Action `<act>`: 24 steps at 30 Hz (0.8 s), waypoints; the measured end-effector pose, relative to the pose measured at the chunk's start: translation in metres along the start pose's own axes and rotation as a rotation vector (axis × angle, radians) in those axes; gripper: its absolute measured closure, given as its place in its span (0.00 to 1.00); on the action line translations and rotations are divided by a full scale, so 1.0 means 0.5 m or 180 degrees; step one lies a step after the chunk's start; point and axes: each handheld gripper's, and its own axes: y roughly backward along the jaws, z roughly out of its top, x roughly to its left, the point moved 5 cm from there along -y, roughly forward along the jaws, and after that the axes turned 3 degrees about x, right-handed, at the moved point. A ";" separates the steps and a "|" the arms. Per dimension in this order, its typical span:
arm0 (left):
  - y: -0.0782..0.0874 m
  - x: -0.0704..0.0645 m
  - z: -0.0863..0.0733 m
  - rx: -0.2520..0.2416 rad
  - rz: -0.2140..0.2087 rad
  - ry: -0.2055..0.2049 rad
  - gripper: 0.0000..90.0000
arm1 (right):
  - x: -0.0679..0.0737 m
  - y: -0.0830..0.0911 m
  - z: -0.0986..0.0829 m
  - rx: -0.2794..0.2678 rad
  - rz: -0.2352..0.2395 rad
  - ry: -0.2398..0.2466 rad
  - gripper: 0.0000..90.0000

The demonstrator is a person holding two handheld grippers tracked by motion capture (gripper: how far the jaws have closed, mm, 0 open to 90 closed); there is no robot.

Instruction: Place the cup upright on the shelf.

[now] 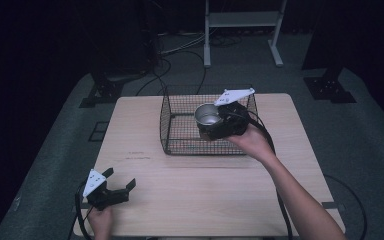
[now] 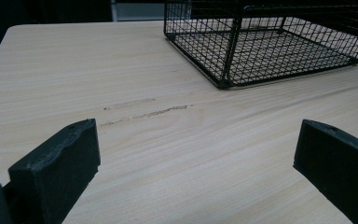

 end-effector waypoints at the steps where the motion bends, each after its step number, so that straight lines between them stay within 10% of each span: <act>1: 0.000 0.000 0.000 -0.0002 -0.0001 -0.0001 0.00 | -0.001 -0.001 0.002 -0.0001 -0.0004 -0.0007 0.20; 24: 0.001 0.000 0.000 0.0000 -0.0004 0.0016 0.00 | -0.039 -0.035 0.054 0.0072 -0.0074 -0.0020 0.20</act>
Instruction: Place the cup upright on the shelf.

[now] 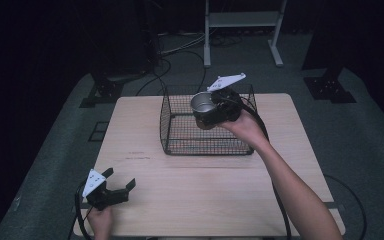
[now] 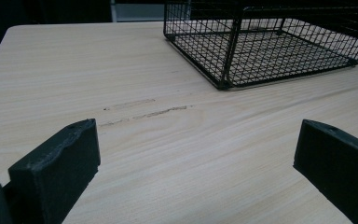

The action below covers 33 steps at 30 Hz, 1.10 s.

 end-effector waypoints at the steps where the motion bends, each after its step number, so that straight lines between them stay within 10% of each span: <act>1: 0.000 0.000 0.000 -0.0004 -0.0003 0.0000 0.00 | -0.001 -0.002 0.003 0.0001 0.0008 -0.0016 0.20; 33: 0.000 0.001 0.000 0.0002 -0.0007 0.0000 0.00 | -0.058 -0.129 -0.011 0.0285 0.0004 -0.0344 0.20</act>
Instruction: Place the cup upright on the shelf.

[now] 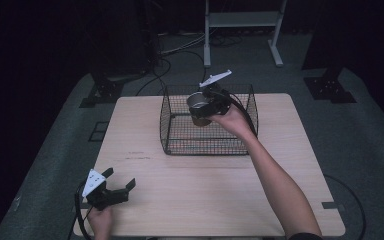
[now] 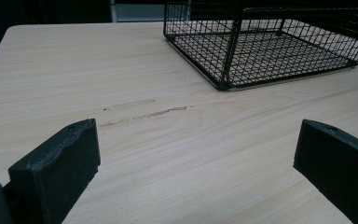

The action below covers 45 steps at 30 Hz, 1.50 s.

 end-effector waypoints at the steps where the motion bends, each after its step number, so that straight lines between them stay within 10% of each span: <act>1: 0.000 0.000 0.000 0.0000 0.0000 -0.0002 0.00 | -0.003 -0.003 -0.001 0.0014 -0.0004 -0.0023 0.20; 45: 0.000 0.000 0.001 -0.0004 0.0000 0.0009 0.00 | -0.080 -0.118 -0.070 0.0344 -0.0106 -0.0455 0.20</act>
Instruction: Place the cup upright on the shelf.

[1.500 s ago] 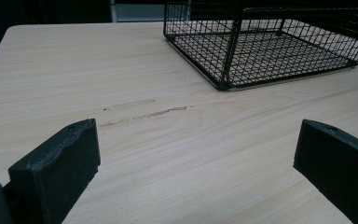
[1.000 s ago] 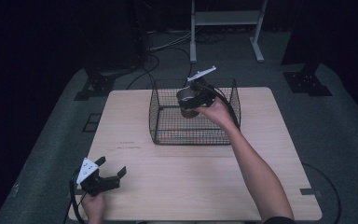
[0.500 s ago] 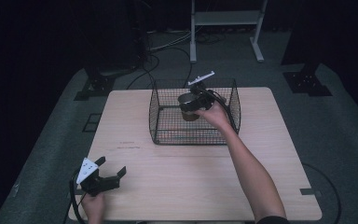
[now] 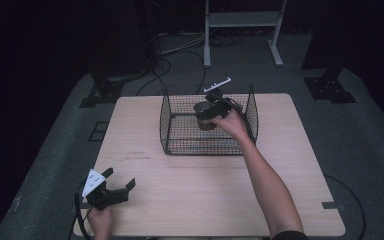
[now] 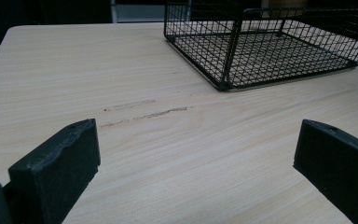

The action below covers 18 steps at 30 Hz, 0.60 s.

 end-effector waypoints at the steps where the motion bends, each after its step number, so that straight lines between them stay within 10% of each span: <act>1: 0.000 0.000 0.000 0.0000 0.0001 0.0000 0.00 | -0.001 -0.001 -0.001 0.0007 0.0000 -0.0009 0.20; 18: 0.000 0.000 0.000 -0.0005 0.0000 -0.0003 0.00 | -0.012 -0.026 -0.013 0.0138 -0.0044 -0.0005 0.20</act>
